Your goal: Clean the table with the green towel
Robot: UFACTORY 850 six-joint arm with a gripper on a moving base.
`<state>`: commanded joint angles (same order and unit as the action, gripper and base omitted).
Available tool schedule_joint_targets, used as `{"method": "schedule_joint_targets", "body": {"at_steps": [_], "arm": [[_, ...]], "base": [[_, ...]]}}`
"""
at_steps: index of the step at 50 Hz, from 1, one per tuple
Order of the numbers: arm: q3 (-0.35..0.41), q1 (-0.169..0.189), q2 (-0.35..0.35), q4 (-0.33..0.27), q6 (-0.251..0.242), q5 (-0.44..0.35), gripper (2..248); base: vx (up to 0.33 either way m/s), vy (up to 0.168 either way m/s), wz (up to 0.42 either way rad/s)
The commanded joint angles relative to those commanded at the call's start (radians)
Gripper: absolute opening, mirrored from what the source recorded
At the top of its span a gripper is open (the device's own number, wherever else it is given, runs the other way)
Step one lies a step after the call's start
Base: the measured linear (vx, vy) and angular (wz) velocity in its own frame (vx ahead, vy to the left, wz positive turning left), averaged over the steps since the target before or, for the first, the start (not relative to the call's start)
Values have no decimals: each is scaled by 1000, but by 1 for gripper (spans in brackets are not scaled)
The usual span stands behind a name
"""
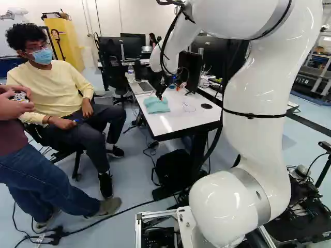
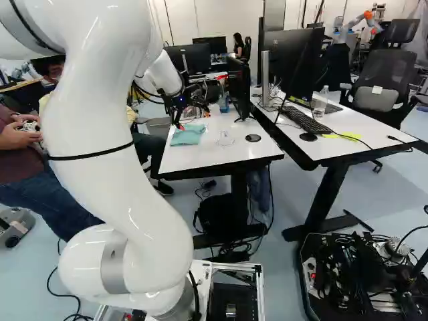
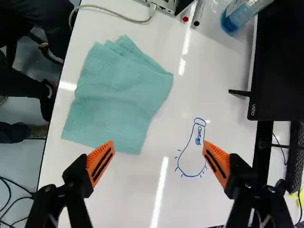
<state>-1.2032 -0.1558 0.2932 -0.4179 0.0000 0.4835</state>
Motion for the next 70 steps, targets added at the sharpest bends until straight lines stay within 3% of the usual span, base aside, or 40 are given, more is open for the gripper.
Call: {"method": "schedule_joint_targets", "body": {"at_steps": [10,19,27,36,49,58,70], "arm": [[36,-4,-30,-45,0,-64,247],[82,-16,-69,17,0,-101,247],[122,-33,-104,77,0,-69,247],[166,-54,-143,26,0,-71,247],[227,-86,-199,-42,0,-188,247],[265,-107,-234,-56,0,-273,247],[276,-114,-245,-59,0,-301,247]], "base": [[0,0,0],[0,0,0],[0,0,0],[0,0,0],[0,0,0],[0,0,0],[0,0,0]]}}
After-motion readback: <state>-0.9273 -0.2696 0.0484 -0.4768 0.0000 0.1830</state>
